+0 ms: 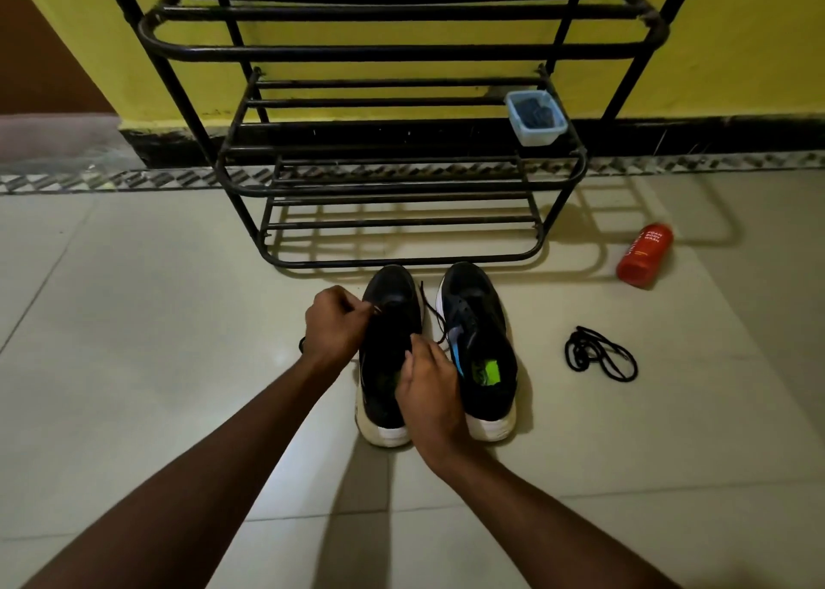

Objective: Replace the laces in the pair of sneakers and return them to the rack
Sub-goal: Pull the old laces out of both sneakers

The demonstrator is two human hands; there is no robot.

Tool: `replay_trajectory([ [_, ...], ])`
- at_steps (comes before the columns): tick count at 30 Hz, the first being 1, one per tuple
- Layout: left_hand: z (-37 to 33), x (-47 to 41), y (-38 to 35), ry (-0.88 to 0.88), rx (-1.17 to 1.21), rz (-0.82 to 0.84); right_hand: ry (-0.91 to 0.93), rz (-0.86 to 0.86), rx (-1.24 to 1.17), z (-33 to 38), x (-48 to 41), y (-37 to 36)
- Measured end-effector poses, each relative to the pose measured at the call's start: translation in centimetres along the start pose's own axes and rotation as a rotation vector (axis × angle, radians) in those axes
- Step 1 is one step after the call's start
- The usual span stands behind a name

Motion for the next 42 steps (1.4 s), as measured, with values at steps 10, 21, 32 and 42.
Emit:
replay_trajectory([
  [10, -0.9, -0.5, 0.5, -0.555, -0.529, 0.161, -0.025, 0.079, 0.030, -0.1, 0.1, -0.4],
  [21, -2.1, -0.8, 1.8, -0.266, 0.009, 0.330, -0.046, 0.125, 0.090, 0.0, 0.1, -0.2],
  [32, -3.4, -0.6, 2.4, -0.215, 0.408, 0.410, -0.034, 0.198, 0.181, 0.1, 0.0, -0.1],
  [42, -2.3, -0.5, 2.0, -0.502, -0.446, 0.016, -0.044, 0.222, 0.102, 0.3, -0.1, 0.3],
])
Point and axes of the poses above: each hand's wrist, its own x-axis away from the middle knuckle, its own y-axis out of the back of the hand, z = x × y, the point moved 1 cm from there along -x, towards the middle knuckle, and after that the axes turned 15 degrees about y, right-handed, at the moved point
